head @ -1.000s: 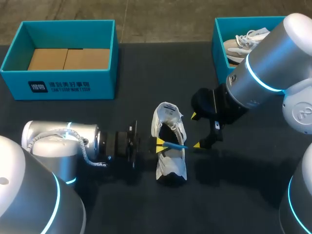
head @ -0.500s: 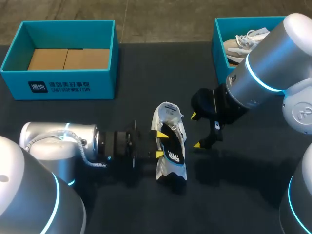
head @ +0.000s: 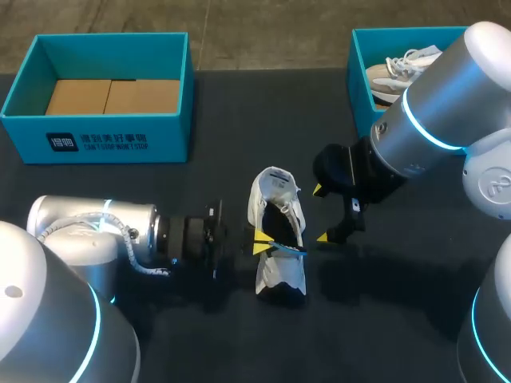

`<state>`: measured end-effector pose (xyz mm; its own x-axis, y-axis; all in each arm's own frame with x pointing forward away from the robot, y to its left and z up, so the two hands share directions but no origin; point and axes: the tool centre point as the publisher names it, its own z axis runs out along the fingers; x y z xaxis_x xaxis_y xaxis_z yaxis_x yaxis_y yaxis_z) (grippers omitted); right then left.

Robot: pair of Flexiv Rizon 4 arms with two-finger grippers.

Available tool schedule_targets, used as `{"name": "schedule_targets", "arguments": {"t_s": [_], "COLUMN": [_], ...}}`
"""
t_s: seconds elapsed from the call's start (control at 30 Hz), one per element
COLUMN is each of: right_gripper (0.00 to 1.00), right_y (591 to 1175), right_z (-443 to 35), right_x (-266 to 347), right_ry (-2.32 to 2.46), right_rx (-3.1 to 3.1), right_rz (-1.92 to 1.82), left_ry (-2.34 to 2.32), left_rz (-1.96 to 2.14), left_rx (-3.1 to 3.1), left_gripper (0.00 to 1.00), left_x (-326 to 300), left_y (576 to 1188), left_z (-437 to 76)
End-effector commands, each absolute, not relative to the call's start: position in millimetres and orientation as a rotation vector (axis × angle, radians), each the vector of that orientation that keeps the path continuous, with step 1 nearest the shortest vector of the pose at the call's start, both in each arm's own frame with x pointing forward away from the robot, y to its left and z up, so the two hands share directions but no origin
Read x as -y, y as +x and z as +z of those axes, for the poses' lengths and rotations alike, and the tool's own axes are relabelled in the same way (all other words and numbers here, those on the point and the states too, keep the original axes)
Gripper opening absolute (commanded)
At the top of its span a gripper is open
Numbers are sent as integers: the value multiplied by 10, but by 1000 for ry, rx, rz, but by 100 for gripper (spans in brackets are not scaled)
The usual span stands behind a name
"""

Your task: Take the shoe out of the shoebox, open the shoe tongue, remove and reinsert the insole, then place the shoe into the shoebox

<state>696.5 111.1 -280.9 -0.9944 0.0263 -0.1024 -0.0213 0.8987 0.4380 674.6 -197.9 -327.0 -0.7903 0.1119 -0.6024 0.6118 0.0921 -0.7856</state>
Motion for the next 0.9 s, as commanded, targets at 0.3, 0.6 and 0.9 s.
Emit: {"name": "schedule_targets", "arguments": {"t_s": [0.3,0.6,0.9], "right_gripper": [100,100,100], "right_y": [6956,6956,6956], "right_z": [-2819,-2819,-2819], "right_x": [-1114,-1114,-1114], "right_ry": [4,4,4], "right_rx": [-2956,-2956,-2956], "right_rz": [683,683,683], "left_ry": [757,726,743], "left_rz": [-1687,-1685,-1714], "left_rx": [-2015,-1989,-1967], "left_gripper": [0,49,49], "left_x": [1965,1974,1977], "left_y": [7009,6969,6791], "left_z": [-3464,-3402,-3304]}}
